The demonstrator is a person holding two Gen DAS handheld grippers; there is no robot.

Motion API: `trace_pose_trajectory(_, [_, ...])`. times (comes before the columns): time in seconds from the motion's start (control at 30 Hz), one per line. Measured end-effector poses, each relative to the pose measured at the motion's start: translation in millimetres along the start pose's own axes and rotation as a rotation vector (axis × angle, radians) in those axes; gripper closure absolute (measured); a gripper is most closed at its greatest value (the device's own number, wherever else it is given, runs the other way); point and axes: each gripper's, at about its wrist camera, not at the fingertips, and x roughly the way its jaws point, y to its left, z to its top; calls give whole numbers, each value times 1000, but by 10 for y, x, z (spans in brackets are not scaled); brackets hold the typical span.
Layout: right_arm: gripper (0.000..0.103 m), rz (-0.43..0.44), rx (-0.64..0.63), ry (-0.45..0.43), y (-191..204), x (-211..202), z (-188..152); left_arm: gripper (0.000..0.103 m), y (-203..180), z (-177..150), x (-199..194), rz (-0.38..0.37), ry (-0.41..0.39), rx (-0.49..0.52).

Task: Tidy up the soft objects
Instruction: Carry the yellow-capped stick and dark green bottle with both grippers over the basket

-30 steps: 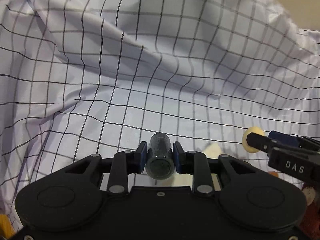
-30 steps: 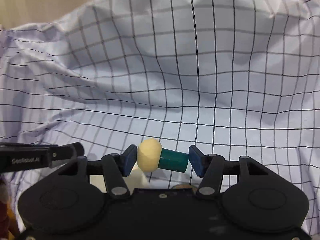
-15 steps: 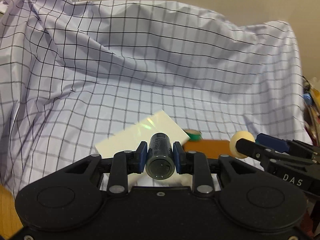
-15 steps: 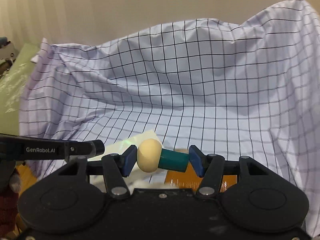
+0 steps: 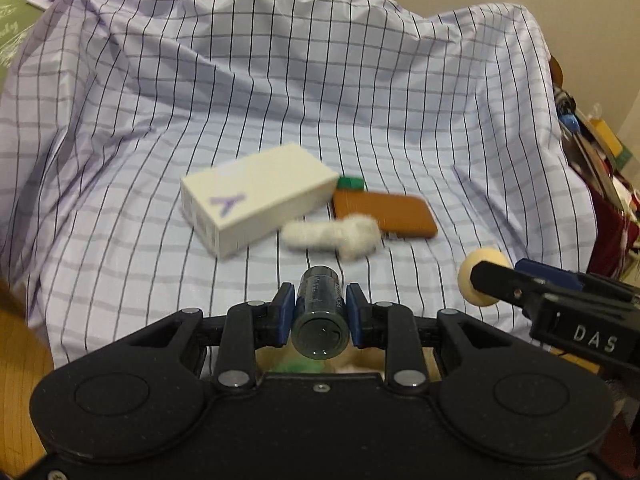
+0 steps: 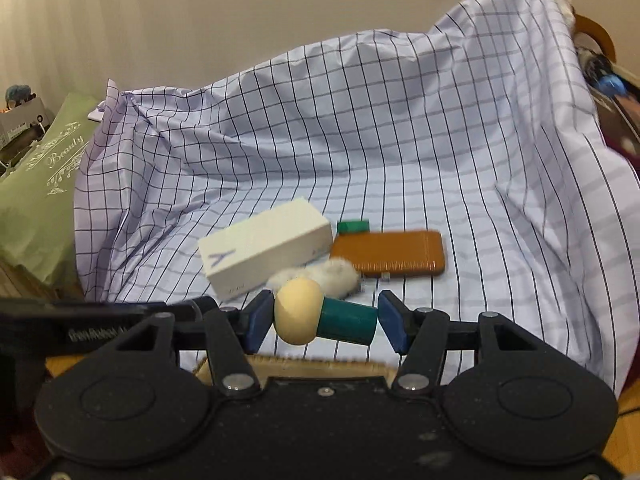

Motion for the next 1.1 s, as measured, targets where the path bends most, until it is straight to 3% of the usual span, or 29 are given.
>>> trace_pose_trajectory(0.23, [46, -13, 22, -11, -8, -253, -379, 76, -147, -446, -104, 43, -18, -6])
trace_pose_trajectory(0.63, [46, -19, 82, 35, -118, -397, -778, 76, -185, -872, -86, 73, 12, -73])
trace_pose_trajectory(0.93, [46, -124, 102, 95, -198, -231, -927, 75, -145, -1044, -57, 119, 34, -90])
trace_pose_trajectory(1.03, [46, -133, 100, 116, -184, -176, -951, 72, -173, -1081, -49, 123, 39, -79])
trace_pose_trajectory(1.1, [46, -140, 90, 124, -160, -149, -965, 62, -193, -1096, -41, 124, 46, -70])
